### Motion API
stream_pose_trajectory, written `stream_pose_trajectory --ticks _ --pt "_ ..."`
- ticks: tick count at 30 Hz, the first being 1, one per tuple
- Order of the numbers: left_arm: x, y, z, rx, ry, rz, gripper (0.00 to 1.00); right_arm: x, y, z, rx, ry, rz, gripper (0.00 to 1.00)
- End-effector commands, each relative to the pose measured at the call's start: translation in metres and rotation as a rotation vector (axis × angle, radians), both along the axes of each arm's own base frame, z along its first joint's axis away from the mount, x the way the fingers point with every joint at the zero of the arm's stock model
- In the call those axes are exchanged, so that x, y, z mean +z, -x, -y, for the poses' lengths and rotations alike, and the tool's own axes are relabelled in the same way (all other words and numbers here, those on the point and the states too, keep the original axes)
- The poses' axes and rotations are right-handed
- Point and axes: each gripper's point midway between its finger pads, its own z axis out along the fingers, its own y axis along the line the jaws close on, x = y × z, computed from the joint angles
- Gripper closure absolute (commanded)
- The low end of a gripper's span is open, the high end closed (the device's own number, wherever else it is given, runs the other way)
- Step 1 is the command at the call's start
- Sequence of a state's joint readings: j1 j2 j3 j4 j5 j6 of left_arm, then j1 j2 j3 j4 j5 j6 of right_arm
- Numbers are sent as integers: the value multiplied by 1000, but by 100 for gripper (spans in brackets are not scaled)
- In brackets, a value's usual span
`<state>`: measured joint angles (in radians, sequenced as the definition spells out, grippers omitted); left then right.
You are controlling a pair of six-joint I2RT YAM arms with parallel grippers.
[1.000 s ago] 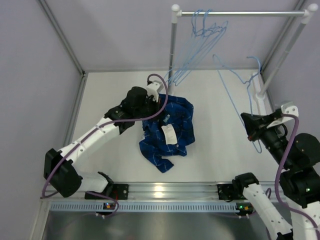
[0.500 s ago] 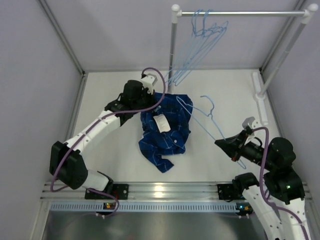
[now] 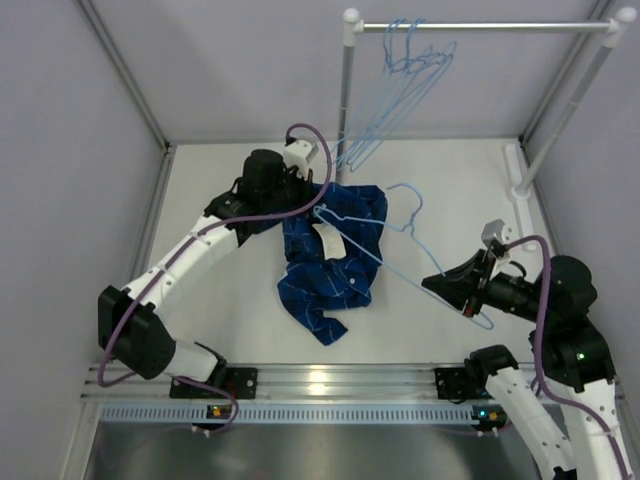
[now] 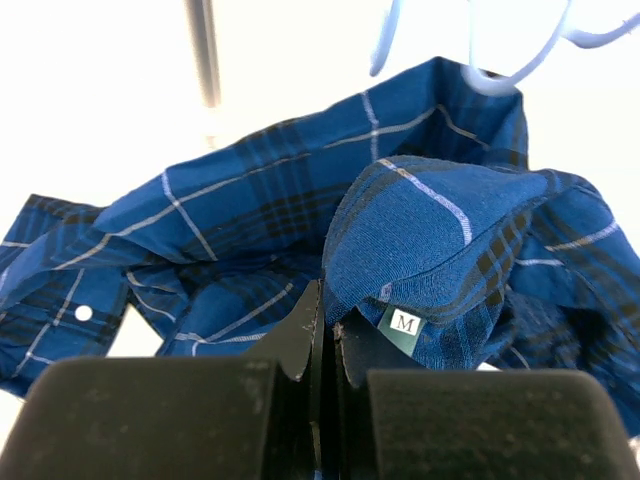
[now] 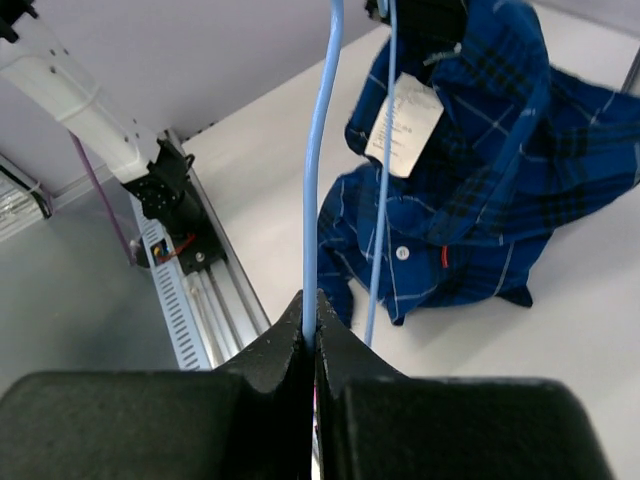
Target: Place the shirt on the hanger
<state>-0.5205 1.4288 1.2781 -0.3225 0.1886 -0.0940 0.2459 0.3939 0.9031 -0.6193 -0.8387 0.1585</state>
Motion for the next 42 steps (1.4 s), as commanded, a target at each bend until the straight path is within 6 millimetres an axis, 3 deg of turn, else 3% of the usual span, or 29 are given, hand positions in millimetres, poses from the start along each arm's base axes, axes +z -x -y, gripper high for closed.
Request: stream_pose_trajectory --ticks 1,7,12,13,15,16,17,19,20,22,26,27,28,37,42 --pt "54 14 2 -55 72 98 100 -9 -16 -7 24 0 -60 100" --pt "78 35 -5 -79 89 104 100 -9 -30 -11 20 0 -82 100" --pt "108 56 4 -153 132 100 100 0 -49 -24 40 -13 -131 100" --pt "108 63 11 -176 125 87 100 6 -46 -32 76 -21 -124 100" --pt "116 66 15 -178 119 98 100 9 -61 -45 73 -12 -102 100" --pt "115 71 20 -190 113 88 100 14 -52 -60 133 -3 -78 100" --pt "112 70 24 -194 105 74 100 9 -66 -69 102 34 -60 100" --pt "121 71 29 -182 87 83 100 16 -57 -94 170 69 -15 100" --pt "110 70 28 -166 46 41 100 8 -65 -105 164 107 -26 100" --pt "118 67 24 -131 14 57 100 13 -80 -114 101 126 10 100" --pt "115 75 16 -124 0 50 100 30 -98 -117 13 20 72 100" --pt "114 78 15 -127 1 45 100 22 -101 -117 -3 9 56 100" --pt "109 82 15 -138 1 34 100 32 -102 -118 -10 -36 93 100" --pt "115 100 -2 -104 35 40 100 8 -126 -131 -43 -89 113 100" --pt "113 96 -22 -3 18 60 100 14 -133 -125 -51 -165 126 100"
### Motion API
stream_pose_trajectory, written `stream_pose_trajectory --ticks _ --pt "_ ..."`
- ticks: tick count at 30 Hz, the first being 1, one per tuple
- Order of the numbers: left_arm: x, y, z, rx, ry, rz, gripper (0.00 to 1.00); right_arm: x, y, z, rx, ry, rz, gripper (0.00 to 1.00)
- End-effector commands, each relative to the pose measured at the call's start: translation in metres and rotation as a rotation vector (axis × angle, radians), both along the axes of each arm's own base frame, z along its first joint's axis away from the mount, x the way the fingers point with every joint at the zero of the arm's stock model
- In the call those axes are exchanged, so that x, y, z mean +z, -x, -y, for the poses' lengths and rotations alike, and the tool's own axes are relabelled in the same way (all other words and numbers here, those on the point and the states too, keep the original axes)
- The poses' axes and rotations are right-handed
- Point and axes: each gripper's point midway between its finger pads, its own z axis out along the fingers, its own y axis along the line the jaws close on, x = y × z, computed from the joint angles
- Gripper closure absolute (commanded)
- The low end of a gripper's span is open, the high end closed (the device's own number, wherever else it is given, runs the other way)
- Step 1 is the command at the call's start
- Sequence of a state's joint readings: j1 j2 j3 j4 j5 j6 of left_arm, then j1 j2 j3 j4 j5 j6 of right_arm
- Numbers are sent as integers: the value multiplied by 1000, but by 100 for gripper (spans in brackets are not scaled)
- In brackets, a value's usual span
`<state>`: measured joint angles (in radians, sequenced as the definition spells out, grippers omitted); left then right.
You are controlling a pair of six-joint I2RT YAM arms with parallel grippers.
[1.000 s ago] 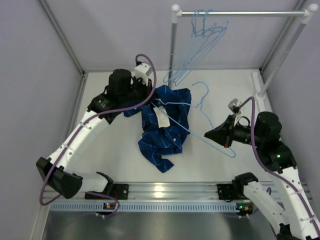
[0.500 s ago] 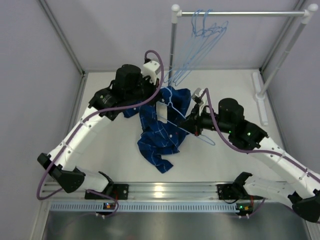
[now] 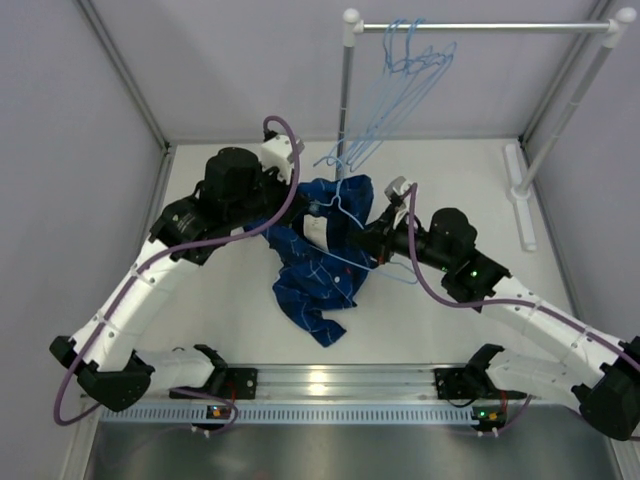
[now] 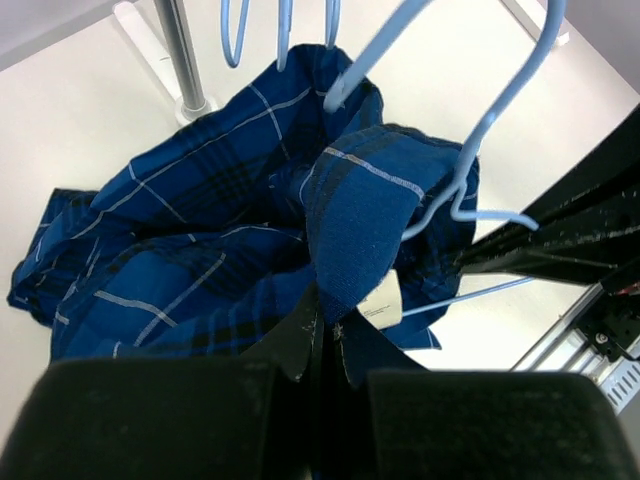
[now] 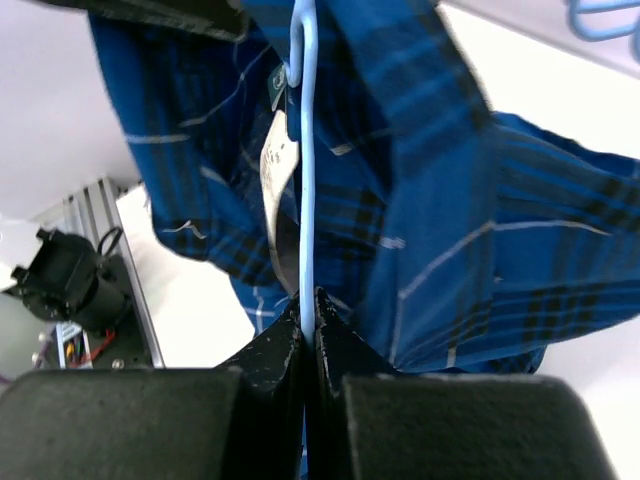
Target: Place the shirt on the hanger
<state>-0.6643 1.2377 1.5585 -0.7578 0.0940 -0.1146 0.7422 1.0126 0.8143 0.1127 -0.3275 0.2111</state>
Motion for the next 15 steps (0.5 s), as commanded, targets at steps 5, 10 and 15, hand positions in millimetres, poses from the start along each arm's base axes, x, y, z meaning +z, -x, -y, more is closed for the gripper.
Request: stream_pose_trajectory --ticks 5,10,15 --pt "9 24 14 -121 72 -18 100 62 -8 -3 19 -201 142 100" --pt "1 14 25 -132 58 -43 100 65 -6 -30 135 -211 145 100" --pt "18 5 21 -88 61 6 100 57 0 -52 205 -138 167 100"
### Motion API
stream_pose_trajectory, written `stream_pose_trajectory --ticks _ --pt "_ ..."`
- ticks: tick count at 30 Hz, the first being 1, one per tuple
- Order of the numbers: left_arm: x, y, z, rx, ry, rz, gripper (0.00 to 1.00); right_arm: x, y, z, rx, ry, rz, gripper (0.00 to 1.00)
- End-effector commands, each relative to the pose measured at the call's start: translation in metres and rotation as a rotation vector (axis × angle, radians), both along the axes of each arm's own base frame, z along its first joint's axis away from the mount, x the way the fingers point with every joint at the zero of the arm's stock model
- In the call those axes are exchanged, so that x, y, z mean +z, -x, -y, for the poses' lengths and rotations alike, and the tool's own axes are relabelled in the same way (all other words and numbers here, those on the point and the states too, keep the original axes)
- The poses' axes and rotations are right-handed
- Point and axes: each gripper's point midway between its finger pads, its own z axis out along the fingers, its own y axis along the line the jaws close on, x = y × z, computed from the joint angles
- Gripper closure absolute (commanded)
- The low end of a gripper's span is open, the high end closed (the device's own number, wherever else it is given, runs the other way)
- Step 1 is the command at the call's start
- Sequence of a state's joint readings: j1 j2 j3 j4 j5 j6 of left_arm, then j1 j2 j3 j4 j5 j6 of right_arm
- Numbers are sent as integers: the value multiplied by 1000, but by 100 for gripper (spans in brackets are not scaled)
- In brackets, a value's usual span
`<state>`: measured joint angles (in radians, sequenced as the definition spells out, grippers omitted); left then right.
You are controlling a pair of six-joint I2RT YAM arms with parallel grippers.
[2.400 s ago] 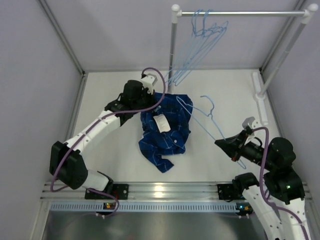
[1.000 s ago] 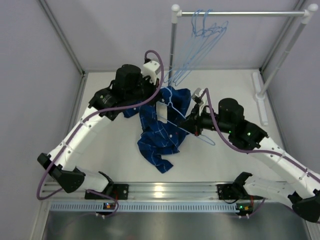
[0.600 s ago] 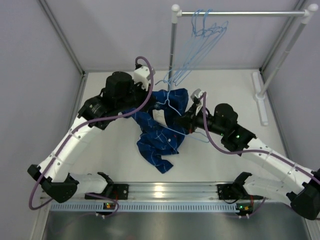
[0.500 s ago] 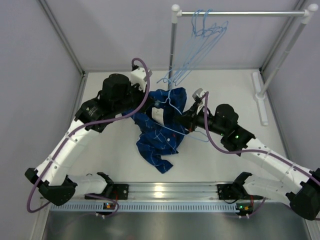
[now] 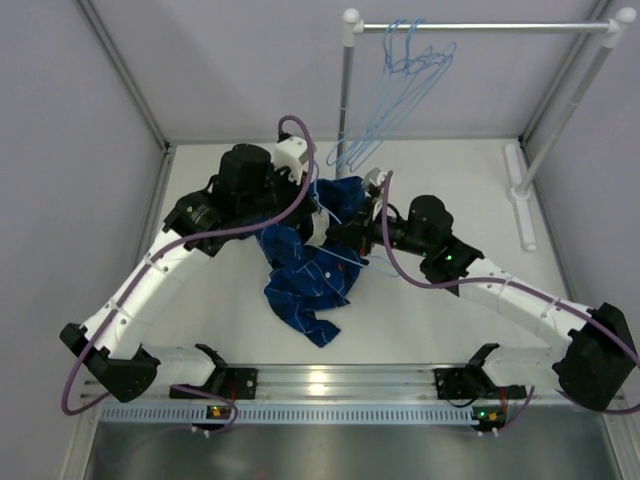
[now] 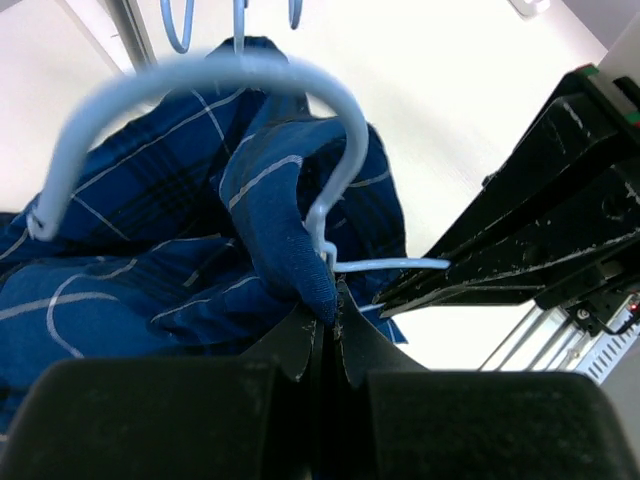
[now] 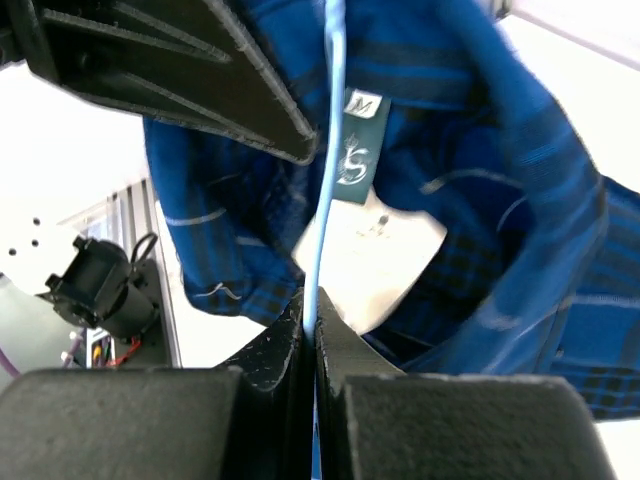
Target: Place the shirt on the hanger
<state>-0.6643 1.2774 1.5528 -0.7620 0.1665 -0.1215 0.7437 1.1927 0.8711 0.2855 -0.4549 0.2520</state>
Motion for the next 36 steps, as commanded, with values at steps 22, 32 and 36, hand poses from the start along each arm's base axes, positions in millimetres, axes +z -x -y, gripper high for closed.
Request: stream_pose_trajectory --ticks 22,32,36 --pt "60 6 16 -91 117 149 40 46 22 -24 115 -224 203 100" --pt "33 -29 9 81 97 171 80 66 27 -28 154 -276 210 100" --pt "26 -40 -1 172 115 217 100 66 27 -32 162 -304 155 100"
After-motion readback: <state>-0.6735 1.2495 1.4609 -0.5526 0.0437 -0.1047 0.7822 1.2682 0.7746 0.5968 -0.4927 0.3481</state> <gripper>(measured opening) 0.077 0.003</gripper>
